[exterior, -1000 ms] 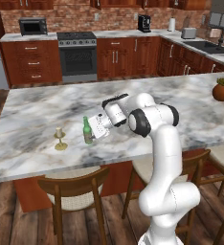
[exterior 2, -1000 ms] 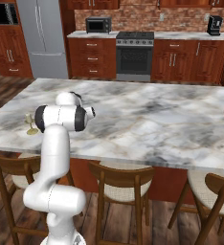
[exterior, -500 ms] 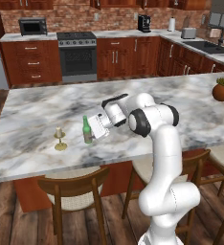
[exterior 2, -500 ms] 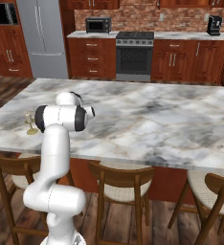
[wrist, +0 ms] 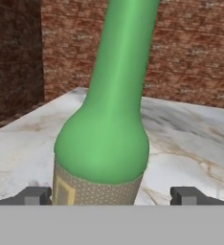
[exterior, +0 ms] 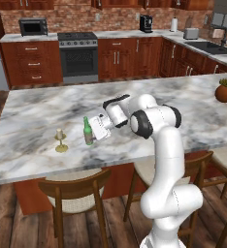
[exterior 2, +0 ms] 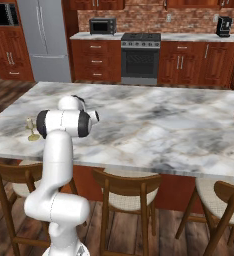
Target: Get the candle and the beer from the cabinet and move them to the dining counter.
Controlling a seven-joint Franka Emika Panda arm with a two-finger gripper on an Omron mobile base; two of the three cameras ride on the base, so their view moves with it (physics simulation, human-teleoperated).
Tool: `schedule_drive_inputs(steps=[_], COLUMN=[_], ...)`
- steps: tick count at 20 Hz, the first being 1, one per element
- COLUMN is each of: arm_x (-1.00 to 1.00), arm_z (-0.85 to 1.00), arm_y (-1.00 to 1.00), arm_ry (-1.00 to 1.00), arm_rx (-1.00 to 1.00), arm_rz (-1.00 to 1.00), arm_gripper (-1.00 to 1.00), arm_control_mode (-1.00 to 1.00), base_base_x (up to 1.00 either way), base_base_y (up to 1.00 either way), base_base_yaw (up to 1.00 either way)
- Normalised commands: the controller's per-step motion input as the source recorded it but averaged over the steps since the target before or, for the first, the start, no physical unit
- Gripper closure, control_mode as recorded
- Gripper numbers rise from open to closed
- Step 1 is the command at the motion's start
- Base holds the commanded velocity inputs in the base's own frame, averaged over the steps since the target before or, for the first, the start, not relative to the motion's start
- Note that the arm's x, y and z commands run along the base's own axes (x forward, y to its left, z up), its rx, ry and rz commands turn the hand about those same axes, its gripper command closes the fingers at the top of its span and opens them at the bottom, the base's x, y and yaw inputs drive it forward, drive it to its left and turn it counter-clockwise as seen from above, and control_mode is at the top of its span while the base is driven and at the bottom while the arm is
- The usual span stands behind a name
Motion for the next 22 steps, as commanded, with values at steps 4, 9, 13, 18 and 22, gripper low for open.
schedule_drive_inputs(steps=[4, 9, 13, 18, 22], arm_x=[0.0, 0.0, 0.0, 0.0, 0.0], arm_z=[-0.05, -0.02, 0.0, 0.0, 0.0], arm_y=[-0.05, -0.15, -0.18, -0.13, -0.03], arm_ry=[-0.03, 0.0, 0.0, 0.0, 0.0], arm_rx=[0.0, 0.0, 0.0, 0.0, 0.0], arm_rz=[0.02, 0.02, 0.02, 0.0, 0.0], arm_gripper=[-1.0, -1.0, -1.0, -1.0, -1.0], arm_control_mode=[-1.0, -1.0, -1.0, -1.0, -1.0], base_base_x=[0.0, 0.0, 0.0, 0.0, 0.0], base_base_y=[0.0, 0.0, 0.0, 0.0, 0.0], base_base_yaw=[0.0, 0.0, 0.0, 0.0, 0.0])
